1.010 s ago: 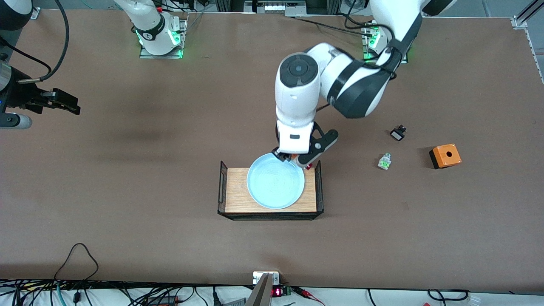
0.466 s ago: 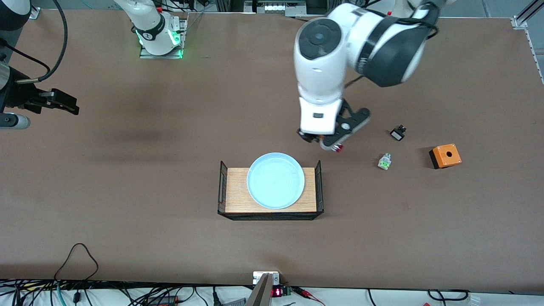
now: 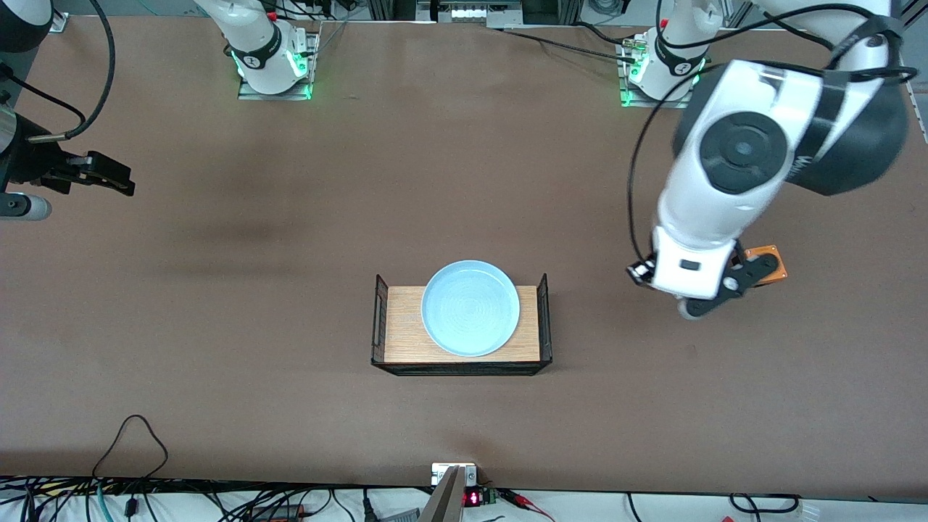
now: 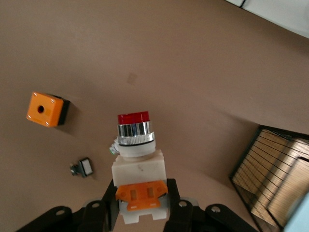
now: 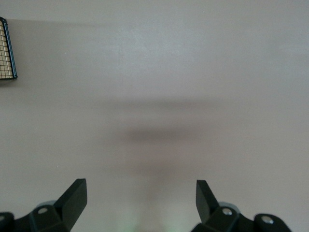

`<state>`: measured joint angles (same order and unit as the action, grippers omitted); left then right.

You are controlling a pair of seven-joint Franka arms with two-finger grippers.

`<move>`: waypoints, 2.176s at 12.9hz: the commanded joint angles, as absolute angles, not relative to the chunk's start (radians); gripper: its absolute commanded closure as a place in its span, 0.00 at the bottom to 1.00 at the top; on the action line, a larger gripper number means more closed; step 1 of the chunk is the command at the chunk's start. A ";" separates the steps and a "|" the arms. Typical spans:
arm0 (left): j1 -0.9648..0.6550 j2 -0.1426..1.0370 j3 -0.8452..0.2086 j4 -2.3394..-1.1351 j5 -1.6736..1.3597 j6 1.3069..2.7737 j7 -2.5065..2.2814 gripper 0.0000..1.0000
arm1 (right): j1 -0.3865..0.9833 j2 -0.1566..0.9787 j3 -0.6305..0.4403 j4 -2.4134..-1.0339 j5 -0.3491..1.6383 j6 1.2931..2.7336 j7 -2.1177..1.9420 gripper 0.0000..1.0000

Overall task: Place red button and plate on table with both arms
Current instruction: 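Carry the red button with the left gripper beside the orange box, then lower the red button onto the table and open the left gripper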

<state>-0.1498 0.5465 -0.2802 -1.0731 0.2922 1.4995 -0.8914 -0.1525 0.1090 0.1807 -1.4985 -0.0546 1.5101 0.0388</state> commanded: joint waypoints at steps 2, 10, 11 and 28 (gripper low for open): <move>-0.039 0.520 -0.296 -1.127 0.298 1.514 -0.700 1.00 | -0.149 0.109 0.187 -1.486 -0.064 1.502 0.040 0.00; 0.084 0.404 -0.311 -1.439 0.242 1.768 -0.595 1.00 | -0.149 0.109 0.187 -1.486 -0.064 1.502 0.040 0.00; 0.109 0.364 -0.311 -1.527 0.242 1.832 -0.562 1.00 | -0.149 0.109 0.187 -1.486 -0.064 1.502 0.040 0.00; 0.396 0.322 -0.304 -2.163 0.137 2.446 0.055 1.00 | -0.149 0.109 0.187 -1.486 -0.064 1.505 0.038 0.00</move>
<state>0.3594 0.3165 -0.2963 -2.1102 0.1571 2.3729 -0.0090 -0.1484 0.1091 0.1841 -1.4985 -0.0546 1.5104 0.0387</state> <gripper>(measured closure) 0.577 0.000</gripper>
